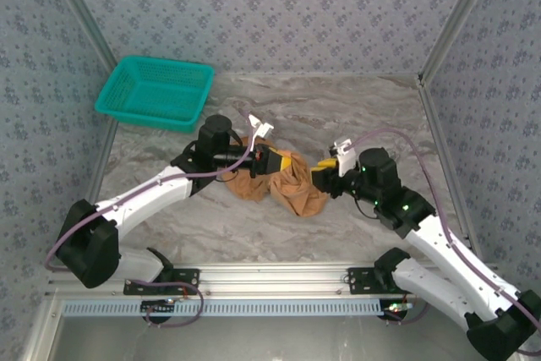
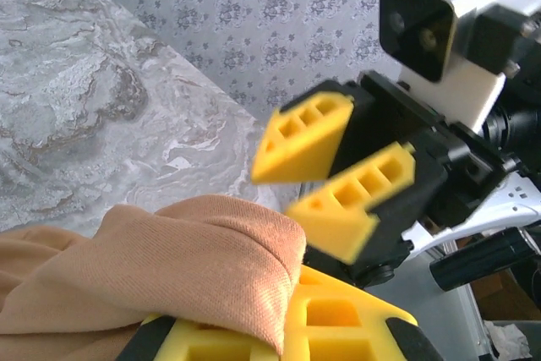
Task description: Fold the inside-out t-shirt
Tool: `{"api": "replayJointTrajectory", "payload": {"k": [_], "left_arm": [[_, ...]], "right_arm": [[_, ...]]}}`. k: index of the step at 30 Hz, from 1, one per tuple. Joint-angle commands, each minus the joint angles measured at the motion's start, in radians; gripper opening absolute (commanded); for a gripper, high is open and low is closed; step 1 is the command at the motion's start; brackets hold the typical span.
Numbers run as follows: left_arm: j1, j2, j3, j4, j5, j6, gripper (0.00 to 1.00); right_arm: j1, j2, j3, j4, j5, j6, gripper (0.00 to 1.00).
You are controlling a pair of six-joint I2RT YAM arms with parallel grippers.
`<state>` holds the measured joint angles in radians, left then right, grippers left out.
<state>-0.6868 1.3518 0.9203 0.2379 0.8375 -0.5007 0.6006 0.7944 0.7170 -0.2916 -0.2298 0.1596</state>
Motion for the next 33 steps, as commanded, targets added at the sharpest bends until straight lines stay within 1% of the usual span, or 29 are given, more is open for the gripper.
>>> {"api": "replayJointTrajectory", "payload": {"k": [1, 6, 12, 16, 17, 18, 20, 21, 22, 24, 27, 29, 30, 32, 33], "left_arm": [[0.004, -0.017, -0.003, 0.035, 0.003, -0.013, 0.00], [0.005, -0.030, -0.007, 0.017, -0.001, 0.001, 0.00], [0.005, -0.040, -0.008, 0.001, -0.009, 0.017, 0.00], [0.005, -0.047, -0.013, 0.002, -0.017, 0.021, 0.00], [0.005, -0.048, -0.012, 0.003, -0.021, 0.021, 0.00], [0.005, -0.051, -0.014, 0.004, -0.026, 0.021, 0.00], [0.006, -0.058, -0.018, 0.004, -0.041, 0.025, 0.00], [0.011, -0.064, -0.023, 0.004, -0.052, 0.027, 0.00], [0.017, -0.068, -0.029, 0.004, -0.064, 0.023, 0.00], [0.043, -0.075, -0.044, 0.008, -0.086, 0.005, 0.00], [0.103, -0.058, -0.064, 0.027, -0.092, -0.052, 0.00], [0.123, -0.039, -0.057, -0.003, -0.116, -0.053, 0.00], [0.127, -0.029, -0.054, -0.011, -0.136, -0.052, 0.01], [0.128, -0.015, -0.037, -0.053, -0.182, -0.040, 0.07], [0.127, -0.008, -0.025, -0.075, -0.213, -0.036, 0.13]], "right_arm": [[0.019, 0.060, -0.020, 0.036, -0.040, -0.041, 0.40], [0.021, 0.154, -0.007, 0.104, -0.034, -0.040, 0.42], [0.020, 0.215, -0.019, 0.160, -0.077, -0.033, 0.44], [0.019, 0.248, -0.038, 0.206, -0.137, -0.012, 0.43], [0.020, 0.257, -0.042, 0.220, -0.157, -0.007, 0.41], [0.019, 0.268, -0.045, 0.232, -0.178, 0.000, 0.34], [0.010, 0.273, -0.056, 0.258, -0.228, 0.016, 0.17], [-0.004, 0.266, -0.059, 0.266, -0.265, 0.023, 0.06], [-0.021, 0.249, -0.060, 0.264, -0.303, 0.030, 0.00], [-0.064, 0.189, -0.080, 0.283, -0.384, 0.062, 0.00], [-0.146, 0.095, -0.149, 0.451, -0.536, 0.209, 0.00], [-0.185, 0.080, -0.185, 0.583, -0.601, 0.316, 0.00], [-0.194, 0.081, -0.201, 0.661, -0.623, 0.361, 0.00], [-0.196, 0.099, -0.220, 0.780, -0.643, 0.435, 0.00], [-0.196, 0.110, -0.226, 0.840, -0.647, 0.462, 0.00]]}}
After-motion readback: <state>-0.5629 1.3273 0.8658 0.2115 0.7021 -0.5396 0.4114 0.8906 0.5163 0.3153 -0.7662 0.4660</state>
